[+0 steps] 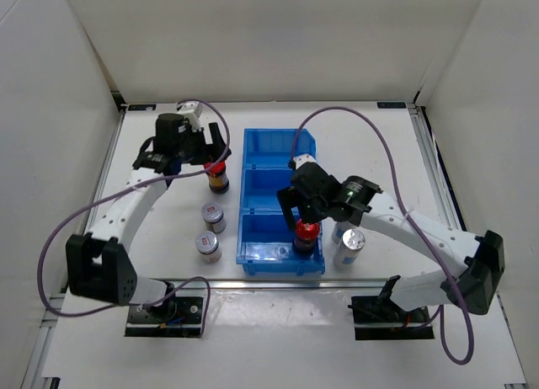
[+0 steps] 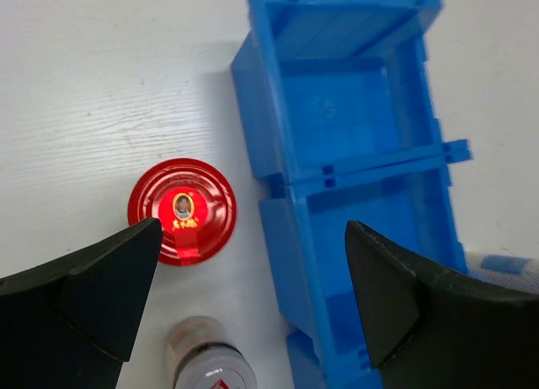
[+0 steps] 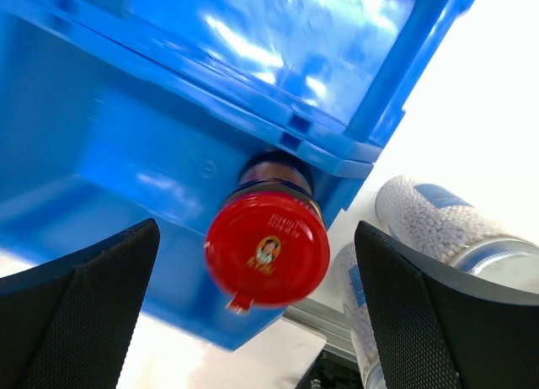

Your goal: Organize the condiment bottles

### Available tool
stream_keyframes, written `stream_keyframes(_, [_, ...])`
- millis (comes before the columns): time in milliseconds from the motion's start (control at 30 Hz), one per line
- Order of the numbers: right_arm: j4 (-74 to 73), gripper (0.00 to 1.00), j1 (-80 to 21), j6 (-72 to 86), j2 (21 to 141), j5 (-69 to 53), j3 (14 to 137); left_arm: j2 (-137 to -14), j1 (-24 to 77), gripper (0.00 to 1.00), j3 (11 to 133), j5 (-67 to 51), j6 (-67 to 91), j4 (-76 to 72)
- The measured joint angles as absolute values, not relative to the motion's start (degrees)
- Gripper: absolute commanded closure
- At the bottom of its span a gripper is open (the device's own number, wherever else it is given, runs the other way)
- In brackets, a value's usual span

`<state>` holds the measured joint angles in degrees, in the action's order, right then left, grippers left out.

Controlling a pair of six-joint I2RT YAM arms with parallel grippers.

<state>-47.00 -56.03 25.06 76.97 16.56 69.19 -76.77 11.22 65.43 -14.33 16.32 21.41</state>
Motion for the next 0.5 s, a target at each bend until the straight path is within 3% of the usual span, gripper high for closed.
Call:
stream_keyframes(367, [-52.6, 0.00, -56.3, 23.1, 67.7, 19.4, 77.4, -91.4, 13.8, 0.00, 67.2, -0.9, 18.0, 25.1])
stream_keyframes(500, [-54.9, 0.00, -56.3, 22.5, 66.2, 21.2, 77.8, -92.8, 14.1, 0.11, 67.2, -0.7, 18.3, 24.4])
